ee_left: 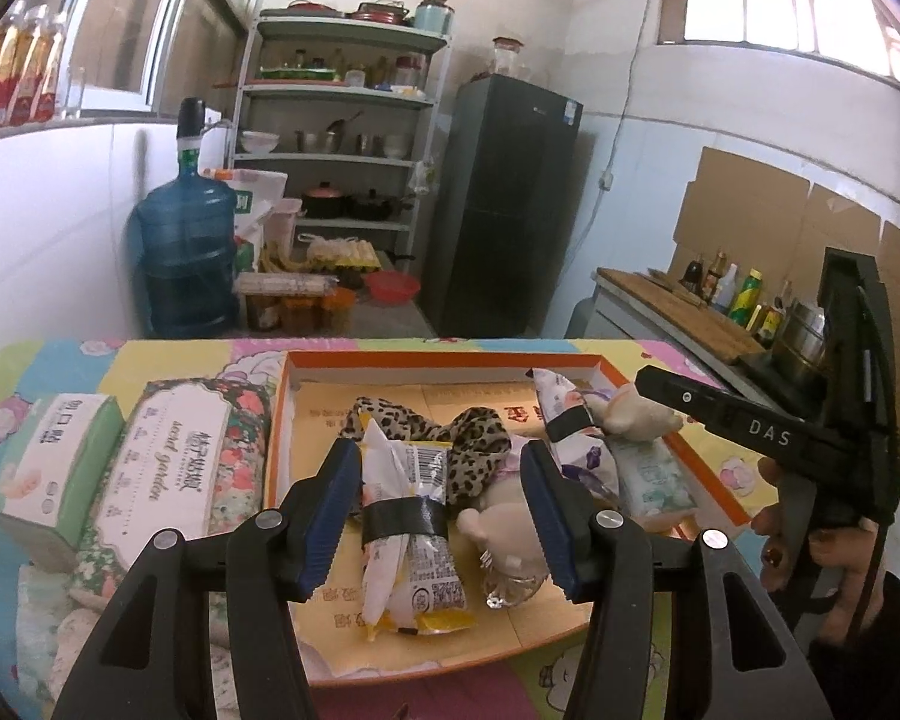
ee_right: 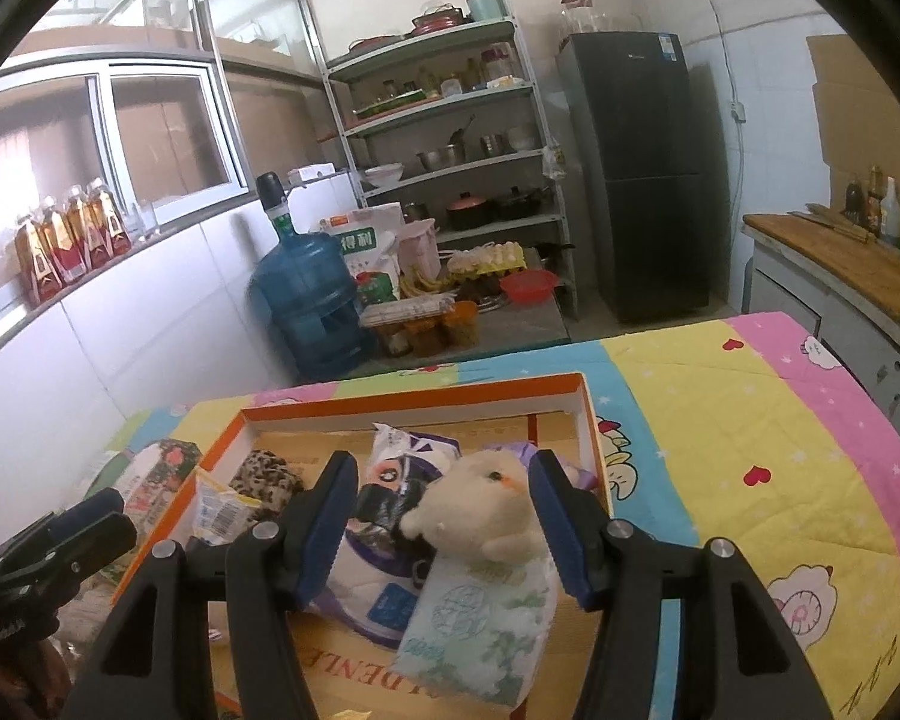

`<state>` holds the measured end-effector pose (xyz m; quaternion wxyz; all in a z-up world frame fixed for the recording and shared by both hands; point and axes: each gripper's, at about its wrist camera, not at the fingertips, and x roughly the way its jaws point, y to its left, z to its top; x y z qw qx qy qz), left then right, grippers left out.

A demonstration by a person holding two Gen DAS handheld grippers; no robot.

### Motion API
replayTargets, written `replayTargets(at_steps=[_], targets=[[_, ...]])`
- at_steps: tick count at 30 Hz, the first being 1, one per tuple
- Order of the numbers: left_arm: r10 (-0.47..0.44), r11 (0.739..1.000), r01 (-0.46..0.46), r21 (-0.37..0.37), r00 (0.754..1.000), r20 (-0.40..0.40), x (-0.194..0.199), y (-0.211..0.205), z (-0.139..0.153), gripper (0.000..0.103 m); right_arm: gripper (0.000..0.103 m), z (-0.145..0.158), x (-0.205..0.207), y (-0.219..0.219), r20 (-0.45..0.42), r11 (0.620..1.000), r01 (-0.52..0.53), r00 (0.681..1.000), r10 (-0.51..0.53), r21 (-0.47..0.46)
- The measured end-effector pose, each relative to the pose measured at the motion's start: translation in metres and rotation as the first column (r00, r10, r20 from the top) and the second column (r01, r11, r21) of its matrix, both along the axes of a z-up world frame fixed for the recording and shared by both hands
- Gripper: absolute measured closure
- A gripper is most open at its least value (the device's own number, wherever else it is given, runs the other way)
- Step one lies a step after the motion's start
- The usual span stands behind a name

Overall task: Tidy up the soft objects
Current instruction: 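Lower the snack bag and bunny into the box and open both tools, then move both tools back over the remaining soft items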

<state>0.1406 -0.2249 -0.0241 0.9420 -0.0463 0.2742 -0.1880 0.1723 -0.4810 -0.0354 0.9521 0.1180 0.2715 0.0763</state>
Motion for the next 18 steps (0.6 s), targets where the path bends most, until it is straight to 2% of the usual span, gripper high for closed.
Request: replayTargets(at_steps=[18], targets=[[0.028,0.998,-0.026,-0.059,0.998,0.047,-0.033,0.042,0.019,0.046,0.044,0.032,-0.046,0.027,0.051,1.000,0.011,0.999,-0.012,0.014]])
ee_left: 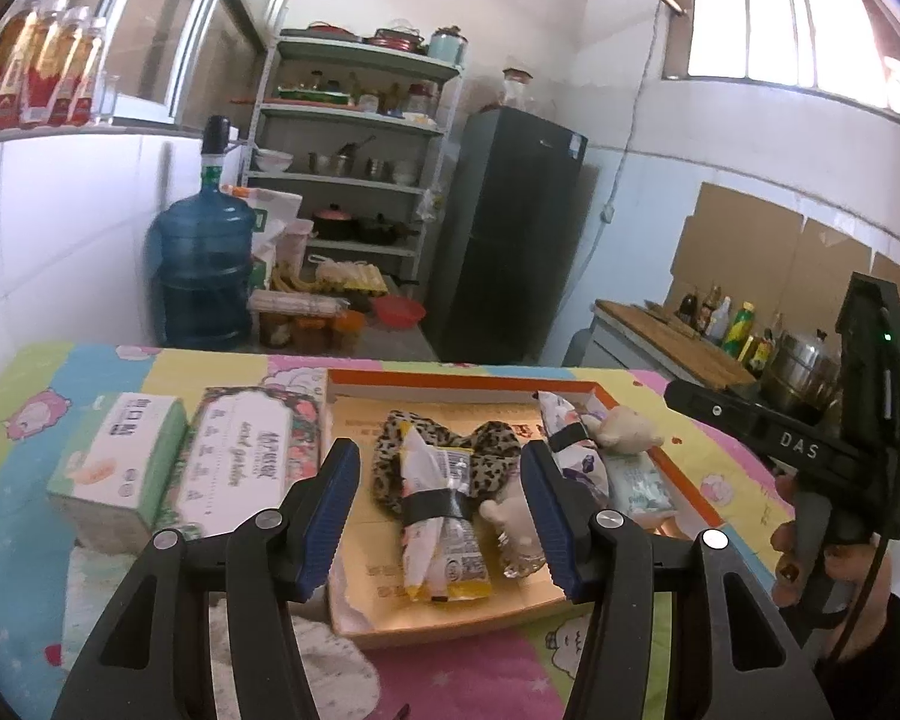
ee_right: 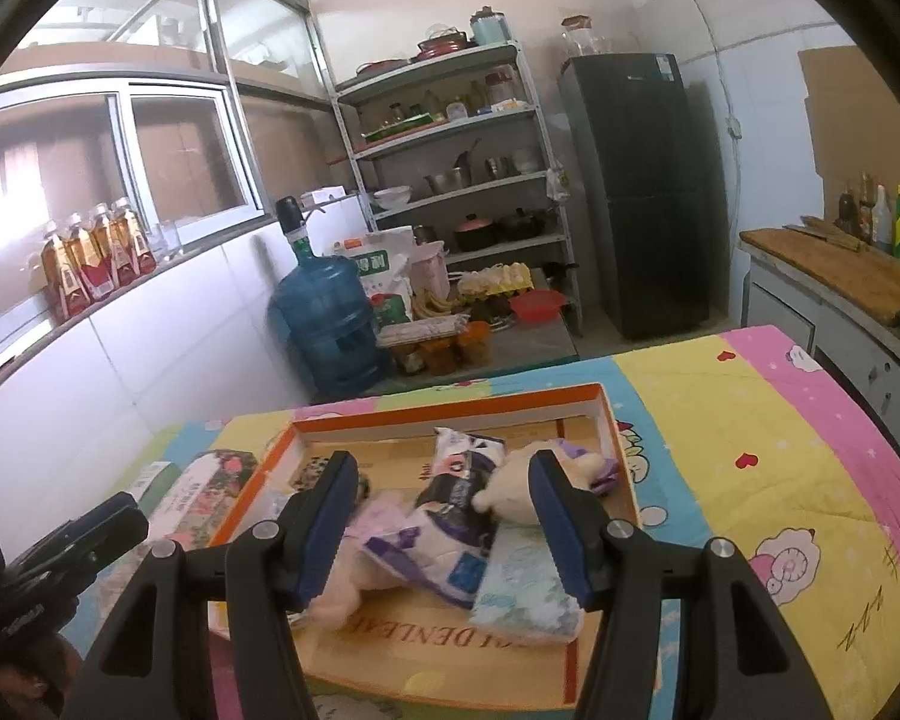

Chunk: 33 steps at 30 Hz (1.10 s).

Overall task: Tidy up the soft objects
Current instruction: 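Move both tools back over the remaining soft items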

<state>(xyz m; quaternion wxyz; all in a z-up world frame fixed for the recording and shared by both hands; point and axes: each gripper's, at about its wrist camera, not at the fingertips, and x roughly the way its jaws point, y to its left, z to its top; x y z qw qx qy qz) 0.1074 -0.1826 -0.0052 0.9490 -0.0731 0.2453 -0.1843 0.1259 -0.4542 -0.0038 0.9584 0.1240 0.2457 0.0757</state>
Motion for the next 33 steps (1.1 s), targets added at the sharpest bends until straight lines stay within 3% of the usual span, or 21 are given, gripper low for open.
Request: replayTargets(at_steps=[33], targets=[[0.137,0.987,-0.135,-0.086,0.990,0.027,-0.069,0.129,-0.003,0.045,0.044,0.020,-0.059,0.122,0.025,0.993,-0.097,0.995,0.099,-0.067]])
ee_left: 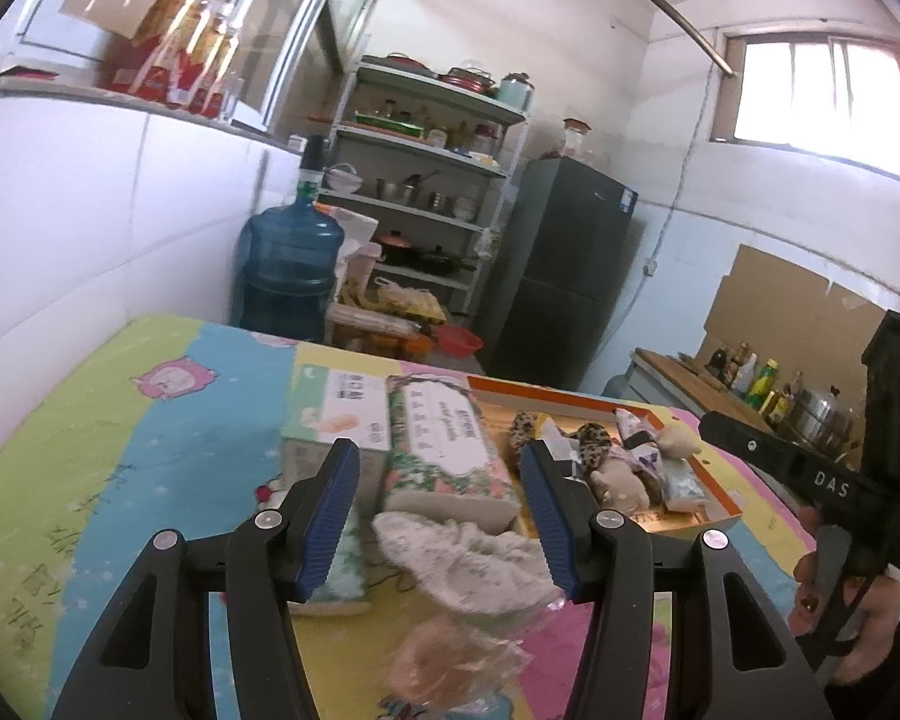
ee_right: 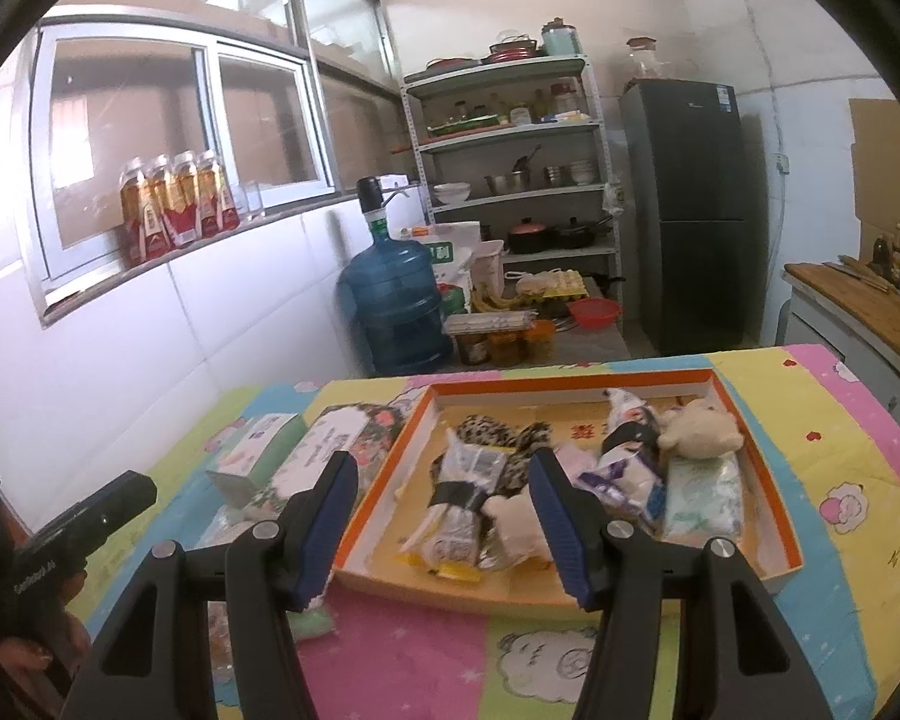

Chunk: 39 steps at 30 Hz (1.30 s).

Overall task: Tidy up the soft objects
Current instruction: 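Move both tools back over the remaining soft items, then grasp the white floral scrunchie cloth with the right tool while the left tool grasps the clear bread bag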

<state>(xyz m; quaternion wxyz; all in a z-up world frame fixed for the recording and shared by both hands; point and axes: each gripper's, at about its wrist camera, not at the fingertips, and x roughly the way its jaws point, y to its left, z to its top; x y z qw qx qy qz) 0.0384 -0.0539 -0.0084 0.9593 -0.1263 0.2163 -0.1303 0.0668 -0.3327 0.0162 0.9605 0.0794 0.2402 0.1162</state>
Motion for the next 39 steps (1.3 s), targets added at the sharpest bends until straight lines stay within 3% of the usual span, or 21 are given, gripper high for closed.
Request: replayTargets(at_steps=[6,11,15,23,24,26,29,33,39], targets=[[0.026,1.000,-0.026,-0.015,1.000,-0.003,-0.008,0.021,-0.005,0.045,0.044,-0.006,-0.006,0.023,-0.020,0.999,-0.038,0.999,0.038,-0.008],[0.056,0.998,-0.057,-0.037,0.998,-0.010,-0.015,0.040,-0.011,0.045,0.044,-0.018,-0.011,0.057,-0.070,0.987,-0.157,0.985,0.156,-0.015],[0.070,0.996,-0.071,-0.050,0.997,-0.014,-0.021,0.048,-0.015,0.045,0.044,-0.031,-0.014,0.091,-0.111,0.967,-0.244,0.966,0.235,-0.078],[0.093,0.993,-0.095,-0.067,0.995,-0.026,-0.028,0.069,-0.024,0.045,0.045,-0.055,-0.004,0.119,-0.176,0.954,-0.281,0.949,0.259,-0.109],[0.095,0.993,-0.097,-0.069,0.995,-0.028,-0.028,0.070,-0.024,0.045,0.047,-0.057,-0.003,0.121,-0.183,0.954,-0.279,0.949,0.256,-0.112],[0.099,0.992,-0.102,-0.074,0.994,-0.034,-0.029,0.073,-0.027,0.045,0.065,-0.060,0.000,0.124,-0.200,0.953,-0.277,0.947,0.250,-0.120],[0.099,0.991,-0.103,-0.082,0.994,-0.044,-0.029,0.078,-0.030,0.045,0.081,-0.066,0.004,0.126,-0.227,0.953,-0.278,0.942,0.246,-0.122],[0.087,0.993,-0.091,-0.081,0.995,-0.054,-0.029,0.076,-0.033,0.045,0.093,-0.066,0.004,0.121,-0.224,0.960,-0.261,0.946,0.235,-0.097],[0.019,0.997,-0.025,-0.067,0.996,-0.085,-0.026,0.069,-0.040,0.045,0.096,-0.049,-0.004,0.112,-0.147,0.970,-0.226,0.966,0.211,-0.088]])
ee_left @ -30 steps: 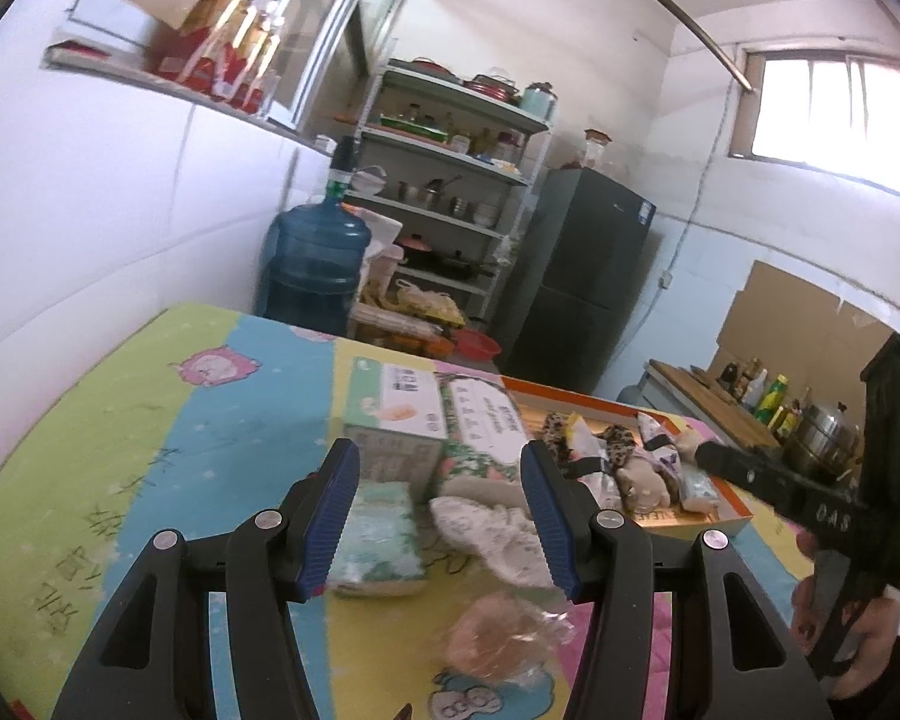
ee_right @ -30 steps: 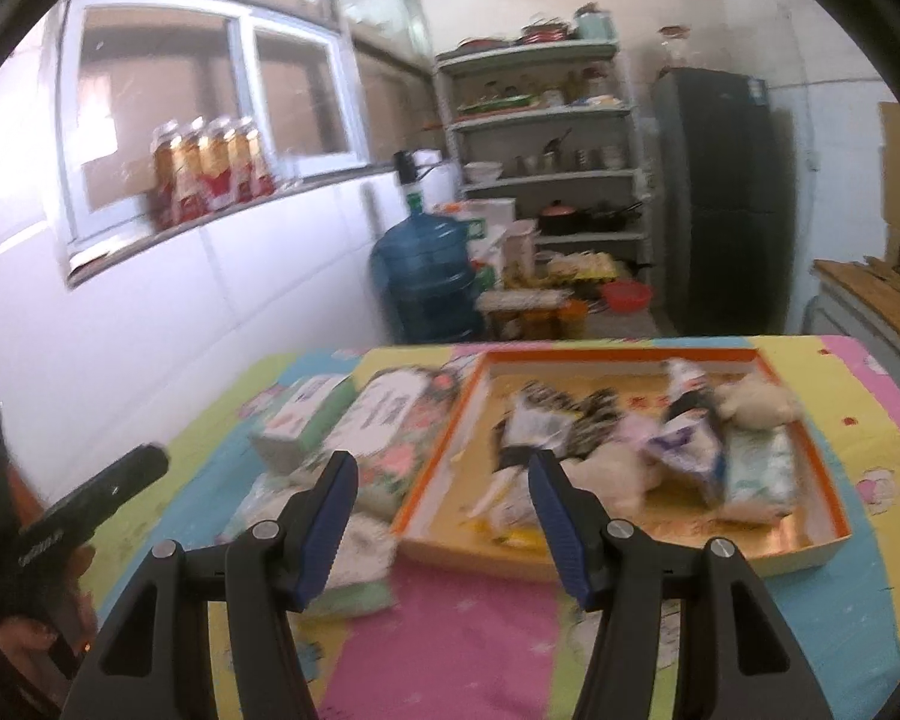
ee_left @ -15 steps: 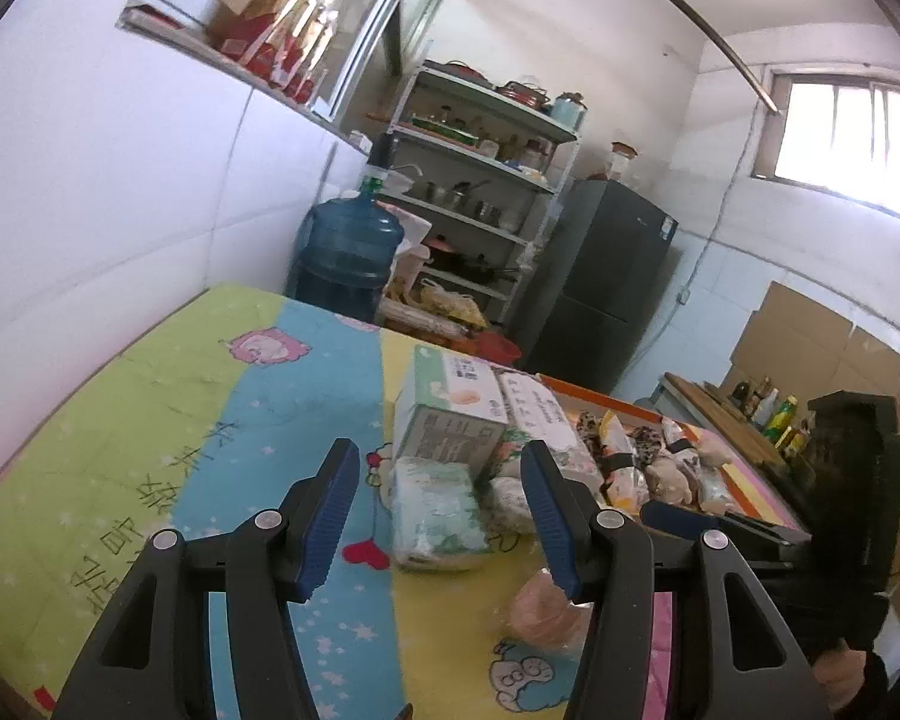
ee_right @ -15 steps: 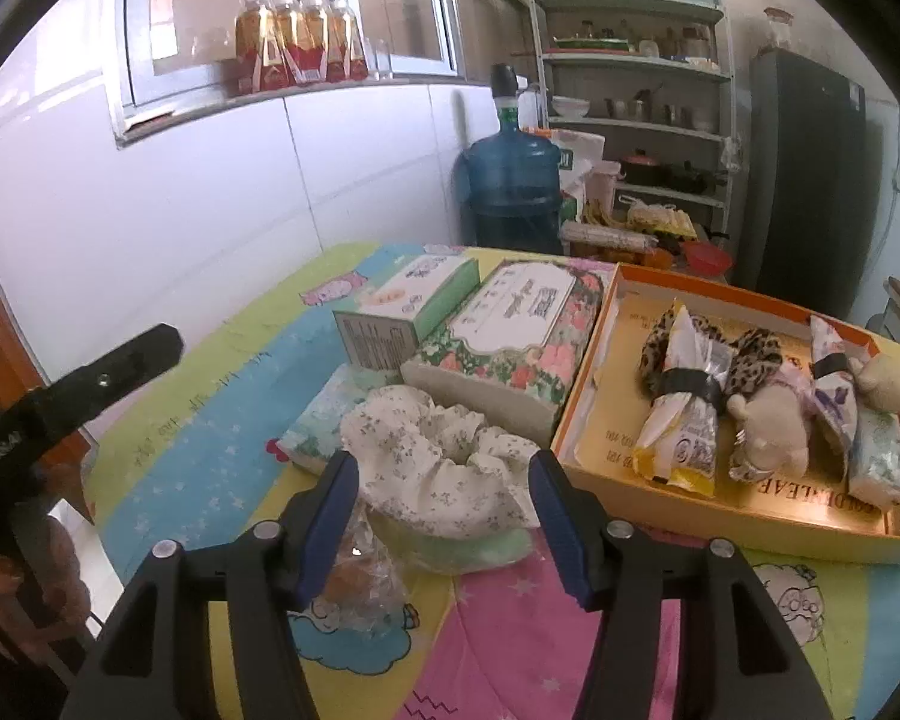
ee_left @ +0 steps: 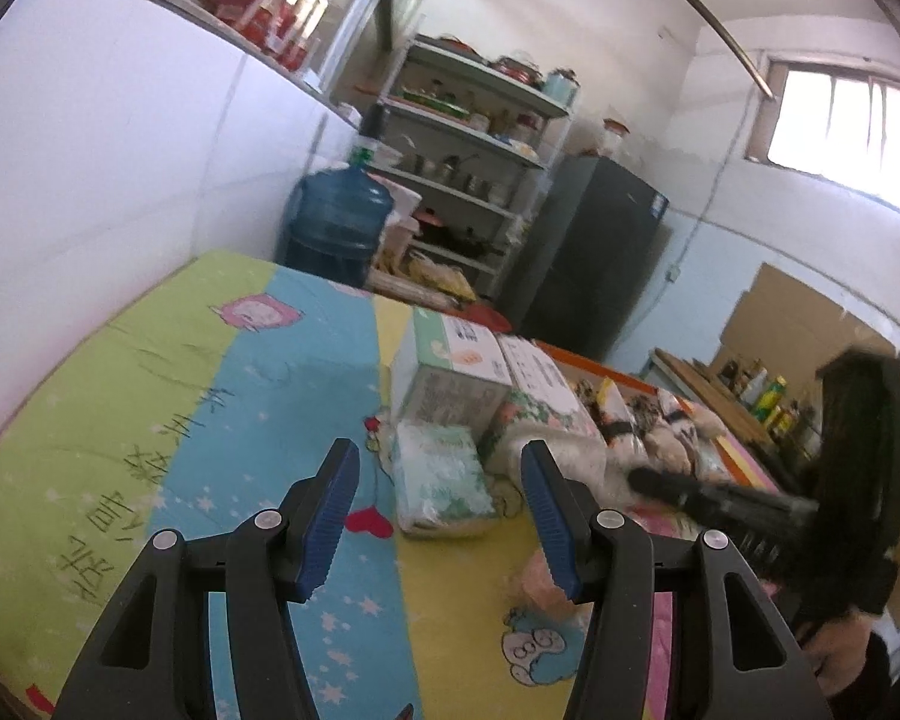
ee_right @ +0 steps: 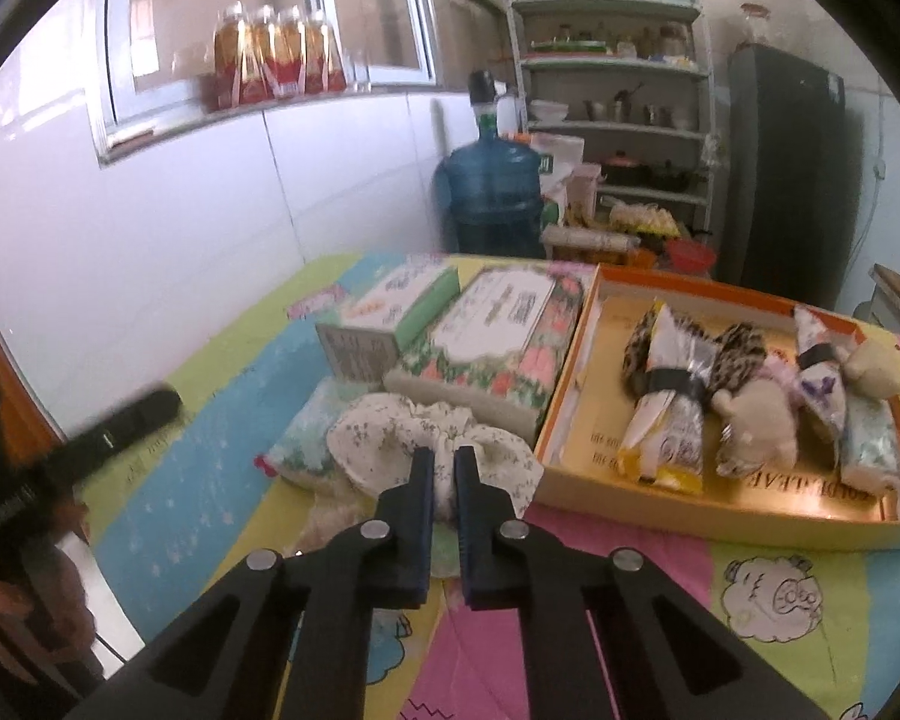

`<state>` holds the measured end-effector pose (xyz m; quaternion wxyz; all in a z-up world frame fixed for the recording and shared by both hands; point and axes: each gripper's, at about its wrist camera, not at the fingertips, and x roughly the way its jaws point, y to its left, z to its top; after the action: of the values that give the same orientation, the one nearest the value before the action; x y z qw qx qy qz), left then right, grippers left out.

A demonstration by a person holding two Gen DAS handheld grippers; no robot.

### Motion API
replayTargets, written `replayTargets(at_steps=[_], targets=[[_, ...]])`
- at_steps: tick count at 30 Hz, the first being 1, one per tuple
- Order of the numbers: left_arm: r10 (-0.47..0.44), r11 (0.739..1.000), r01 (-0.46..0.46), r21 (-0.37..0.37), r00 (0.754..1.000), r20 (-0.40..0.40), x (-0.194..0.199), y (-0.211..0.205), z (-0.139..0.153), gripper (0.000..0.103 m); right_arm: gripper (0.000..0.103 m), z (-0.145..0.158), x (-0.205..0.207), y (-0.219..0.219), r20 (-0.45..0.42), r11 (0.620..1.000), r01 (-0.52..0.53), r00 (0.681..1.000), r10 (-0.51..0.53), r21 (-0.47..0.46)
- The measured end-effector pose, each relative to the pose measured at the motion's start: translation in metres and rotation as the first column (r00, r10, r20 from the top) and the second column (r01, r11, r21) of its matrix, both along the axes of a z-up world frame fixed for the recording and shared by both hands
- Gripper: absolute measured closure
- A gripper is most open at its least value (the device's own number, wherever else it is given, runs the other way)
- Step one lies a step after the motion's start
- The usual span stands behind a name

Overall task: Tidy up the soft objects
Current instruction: 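Grasp the white floral scrunchie cloth with the right tool while the left tool grasps the clear bread bag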

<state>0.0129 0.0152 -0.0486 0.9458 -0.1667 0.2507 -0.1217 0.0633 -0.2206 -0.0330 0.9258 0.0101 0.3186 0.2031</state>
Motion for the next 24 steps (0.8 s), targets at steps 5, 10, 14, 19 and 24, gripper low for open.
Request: replayTargets(at_steps=[5,10,14,19,24], targets=[[-0.149,0.988,0.148,0.029,0.989,0.008,0.001,-0.020,-0.006,0.044,0.096,0.022,-0.012,-0.011,0.078,0.999,0.025,0.997,-0.027,0.033],[-0.334,0.940,0.333,0.070,0.943,0.004,0.008,-0.045,-0.012,0.029,0.096,0.038,-0.022,-0.023,0.130,0.998,0.045,0.990,-0.050,0.043],[-0.426,0.898,0.428,0.105,0.904,-0.039,0.018,-0.062,-0.020,0.029,0.096,0.043,-0.029,-0.035,0.142,0.997,0.065,0.987,-0.072,0.050],[-0.452,0.872,0.464,0.159,0.886,-0.104,0.028,-0.079,-0.030,0.029,0.096,0.044,-0.031,-0.046,0.146,0.994,0.089,0.984,-0.097,0.060],[-0.465,0.846,0.492,0.205,0.869,-0.169,0.035,-0.096,-0.042,0.029,0.096,0.042,-0.031,-0.055,0.142,0.992,0.102,0.984,-0.111,0.070]])
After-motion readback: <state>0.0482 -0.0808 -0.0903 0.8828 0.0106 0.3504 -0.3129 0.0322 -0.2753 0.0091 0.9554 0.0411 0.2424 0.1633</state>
